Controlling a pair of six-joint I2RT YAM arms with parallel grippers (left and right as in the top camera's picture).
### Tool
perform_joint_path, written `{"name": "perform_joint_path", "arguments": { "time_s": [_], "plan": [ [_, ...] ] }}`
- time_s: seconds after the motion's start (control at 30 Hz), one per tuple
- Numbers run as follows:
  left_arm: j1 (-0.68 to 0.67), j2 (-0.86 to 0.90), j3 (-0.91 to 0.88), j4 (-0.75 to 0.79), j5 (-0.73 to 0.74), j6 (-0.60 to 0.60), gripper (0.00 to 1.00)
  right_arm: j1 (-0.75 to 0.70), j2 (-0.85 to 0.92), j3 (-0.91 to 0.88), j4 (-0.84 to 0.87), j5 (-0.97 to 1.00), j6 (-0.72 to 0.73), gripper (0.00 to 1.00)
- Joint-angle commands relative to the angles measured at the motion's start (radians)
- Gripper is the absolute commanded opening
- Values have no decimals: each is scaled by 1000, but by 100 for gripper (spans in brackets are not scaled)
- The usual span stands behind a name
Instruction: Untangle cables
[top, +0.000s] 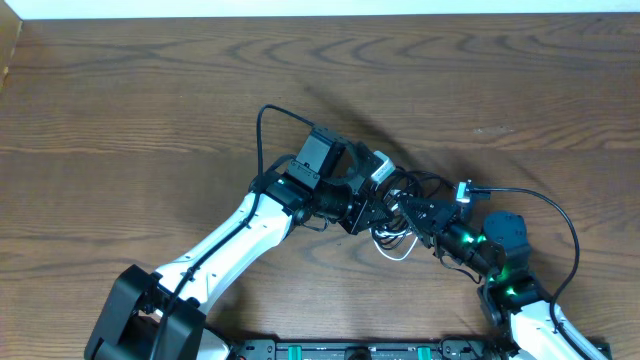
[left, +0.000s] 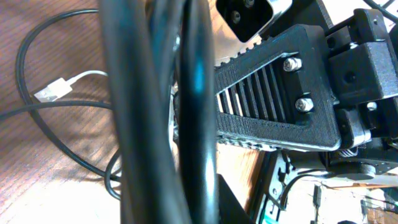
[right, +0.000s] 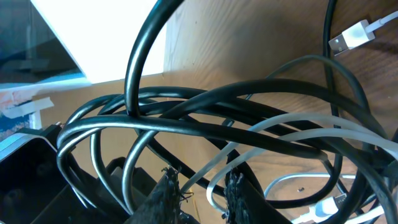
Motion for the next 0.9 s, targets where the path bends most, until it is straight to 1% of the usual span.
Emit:
{"name": "perform_joint_path", "arguments": {
  "time_s": [0.0, 0.03, 0.1, 0.2, 0.27, 0.33, 0.37, 0.5, 0.67, 0.7, 0.73, 0.77, 0.87],
  "plan": [
    [-4, 1, 1, 8, 32, 18, 8, 5, 12, 13, -1, 57, -4, 21],
    [-4, 1, 1, 8, 32, 18, 8, 5, 16, 13, -1, 67, -5, 17],
    [-4, 1, 1, 8, 32, 18, 8, 5, 24, 13, -1, 78, -5, 14],
    [-4, 1, 1, 8, 32, 18, 8, 5, 37, 13, -1, 83, -5, 1],
    [-4, 1, 1, 8, 31, 18, 8, 5, 39, 13, 9, 80, -40, 1],
    [-4, 1, 1, 8, 29, 18, 8, 5, 36, 13, 59, 69, -151, 1],
    [-3, 1, 1, 7, 18, 18, 8, 5, 34, 13, 83, 62, -183, 1],
    [-3, 1, 1, 0, -49, 18, 8, -5, 3, 13, 130, 50, -212, 1],
    [-3, 1, 1, 2, -60, 18, 9, -31, -79, 13, 84, 47, -298, 1],
    [-3, 1, 1, 4, -60, 18, 15, -33, -91, 13, 68, 47, -302, 1],
    [-2, 1, 1, 5, -60, 18, 17, -35, -106, 13, 48, 45, -309, 1],
    [-2, 1, 1, 6, -60, 18, 21, -36, -118, 13, 32, 42, -317, 1],
    [5, 1, 1, 13, -60, 18, 24, -36, -150, 13, -16, 40, -339, 1]
  ]
}}
